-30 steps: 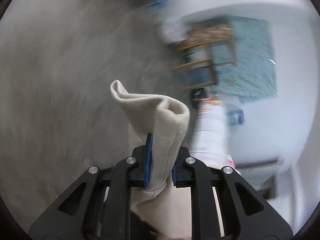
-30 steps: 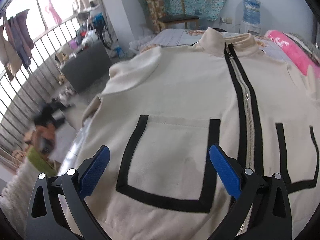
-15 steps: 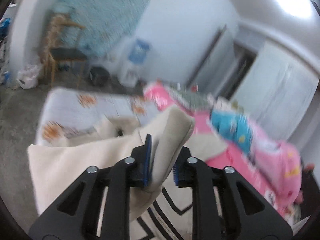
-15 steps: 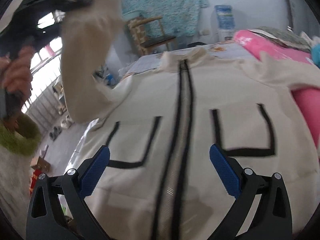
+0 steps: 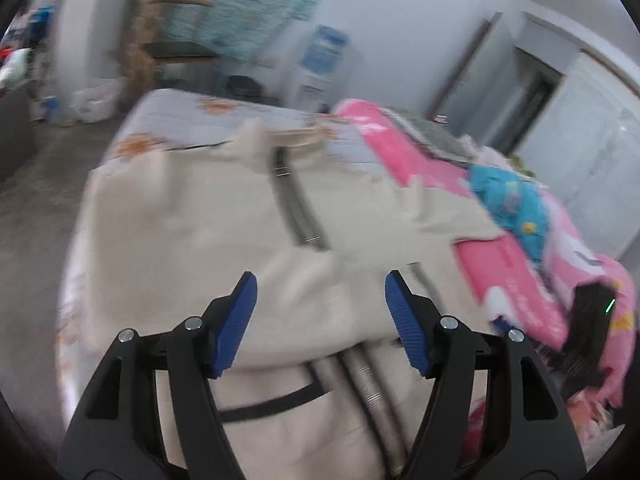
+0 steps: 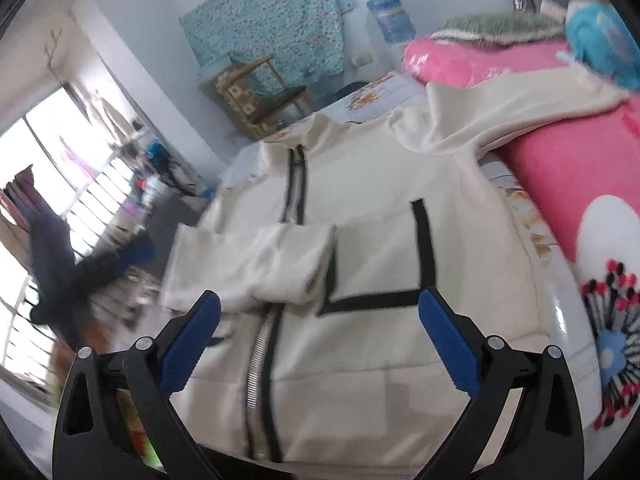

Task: Fold large clothes

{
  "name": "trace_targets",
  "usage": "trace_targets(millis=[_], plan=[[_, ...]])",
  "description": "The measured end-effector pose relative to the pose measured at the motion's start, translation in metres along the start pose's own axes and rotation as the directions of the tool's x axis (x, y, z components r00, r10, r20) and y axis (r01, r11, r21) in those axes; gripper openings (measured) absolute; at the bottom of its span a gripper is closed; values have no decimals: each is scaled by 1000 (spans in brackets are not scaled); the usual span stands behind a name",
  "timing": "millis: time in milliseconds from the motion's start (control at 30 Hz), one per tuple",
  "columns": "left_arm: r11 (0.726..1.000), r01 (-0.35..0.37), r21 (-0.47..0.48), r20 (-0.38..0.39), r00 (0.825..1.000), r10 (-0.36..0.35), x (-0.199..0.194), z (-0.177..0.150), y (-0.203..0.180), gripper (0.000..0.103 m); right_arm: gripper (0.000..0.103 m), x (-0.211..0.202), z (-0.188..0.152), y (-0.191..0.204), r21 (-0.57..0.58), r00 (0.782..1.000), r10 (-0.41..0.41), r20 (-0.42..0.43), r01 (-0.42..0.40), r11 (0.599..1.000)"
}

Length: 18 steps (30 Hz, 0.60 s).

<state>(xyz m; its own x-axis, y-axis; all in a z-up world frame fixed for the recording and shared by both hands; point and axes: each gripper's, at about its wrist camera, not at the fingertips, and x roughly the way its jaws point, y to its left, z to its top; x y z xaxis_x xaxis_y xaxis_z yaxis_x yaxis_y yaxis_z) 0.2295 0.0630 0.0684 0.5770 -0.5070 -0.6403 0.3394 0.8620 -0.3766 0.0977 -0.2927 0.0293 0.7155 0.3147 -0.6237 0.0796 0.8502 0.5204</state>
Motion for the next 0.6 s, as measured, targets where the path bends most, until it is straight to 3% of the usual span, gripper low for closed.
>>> trace_targets(millis=[100,167,233,500,600], plan=[[988,-155,1,-4,988,155,-4,-27,18,62,87,21,16,-2,79,989,104,-102,-96,992],[975,-221,17,-16,975,222,3,-40,25,62,80,50,22,-6,172,959,189,-209,-154,973],[957,-289,30,-39,956,290,13,-57,33,62,72,75,22,-5,222,934,224,-280,-164,961],[940,-340,4,-66,938,340,29,-87,56,49,49,151,23,6,192,901,110,-419,-30,981],[940,-339,-30,-71,939,337,32,-90,69,46,41,164,22,7,165,885,94,-456,-19,986]])
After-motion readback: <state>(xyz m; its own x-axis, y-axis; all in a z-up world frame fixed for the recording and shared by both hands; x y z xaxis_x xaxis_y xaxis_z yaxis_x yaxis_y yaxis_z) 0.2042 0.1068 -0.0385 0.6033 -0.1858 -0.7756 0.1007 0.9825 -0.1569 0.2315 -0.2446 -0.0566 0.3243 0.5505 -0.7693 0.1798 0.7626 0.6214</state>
